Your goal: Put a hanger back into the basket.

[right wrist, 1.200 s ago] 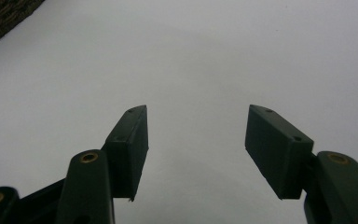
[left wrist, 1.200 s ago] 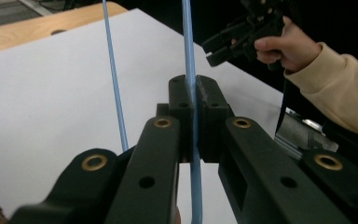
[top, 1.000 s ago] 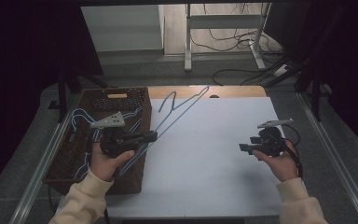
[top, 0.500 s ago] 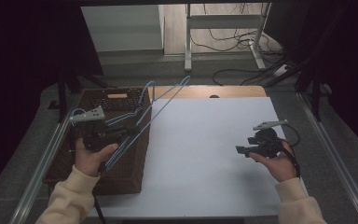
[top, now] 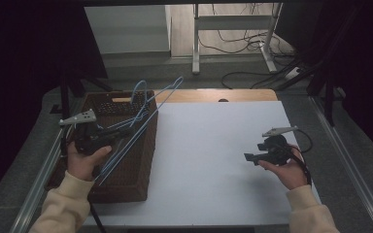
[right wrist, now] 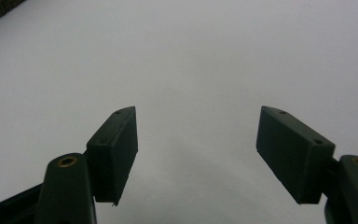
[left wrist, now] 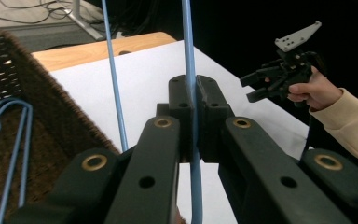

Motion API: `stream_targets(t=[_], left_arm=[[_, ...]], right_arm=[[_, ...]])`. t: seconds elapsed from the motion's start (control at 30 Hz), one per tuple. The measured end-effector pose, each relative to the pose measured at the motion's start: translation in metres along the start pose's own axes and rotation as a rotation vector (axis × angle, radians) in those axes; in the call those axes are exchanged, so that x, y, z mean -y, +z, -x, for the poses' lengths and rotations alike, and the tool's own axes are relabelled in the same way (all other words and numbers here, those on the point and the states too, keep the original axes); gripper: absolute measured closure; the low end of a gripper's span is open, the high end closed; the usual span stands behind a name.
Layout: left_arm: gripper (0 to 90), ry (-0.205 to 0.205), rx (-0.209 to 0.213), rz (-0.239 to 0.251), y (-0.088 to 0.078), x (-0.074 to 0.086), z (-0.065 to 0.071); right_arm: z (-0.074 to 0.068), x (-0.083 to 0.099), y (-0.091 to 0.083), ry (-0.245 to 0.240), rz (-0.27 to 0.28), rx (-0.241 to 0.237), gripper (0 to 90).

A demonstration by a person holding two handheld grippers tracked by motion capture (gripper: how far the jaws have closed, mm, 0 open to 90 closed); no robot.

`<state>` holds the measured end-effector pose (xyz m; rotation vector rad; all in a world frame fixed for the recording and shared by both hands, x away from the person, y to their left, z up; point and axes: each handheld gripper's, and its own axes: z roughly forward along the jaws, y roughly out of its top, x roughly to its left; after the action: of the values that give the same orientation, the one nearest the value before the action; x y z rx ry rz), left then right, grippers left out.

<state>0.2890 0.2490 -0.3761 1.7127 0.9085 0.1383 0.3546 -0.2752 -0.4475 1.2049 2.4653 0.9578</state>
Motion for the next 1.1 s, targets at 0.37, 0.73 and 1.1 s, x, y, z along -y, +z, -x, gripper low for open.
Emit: stream_targets(t=[0.37, 0.73, 1.1], left_arm=[[86.5, -0.029, -0.036, 0.012, -0.015, 0.007, -0.014], [86.5, -0.069, -0.073, 0.023, -0.031, 0.020, -0.031], [86.5, -0.107, -0.104, 0.005, -0.039, 0.035, -0.047]], right_arm=[[-0.002, 0.002, 0.003, -0.020, -0.009, 0.007, 26.0], [-0.002, 0.003, 0.004, -0.022, -0.018, 0.005, 25.7], [-0.003, 0.003, 0.005, -0.026, -0.023, 0.005, 25.6]])
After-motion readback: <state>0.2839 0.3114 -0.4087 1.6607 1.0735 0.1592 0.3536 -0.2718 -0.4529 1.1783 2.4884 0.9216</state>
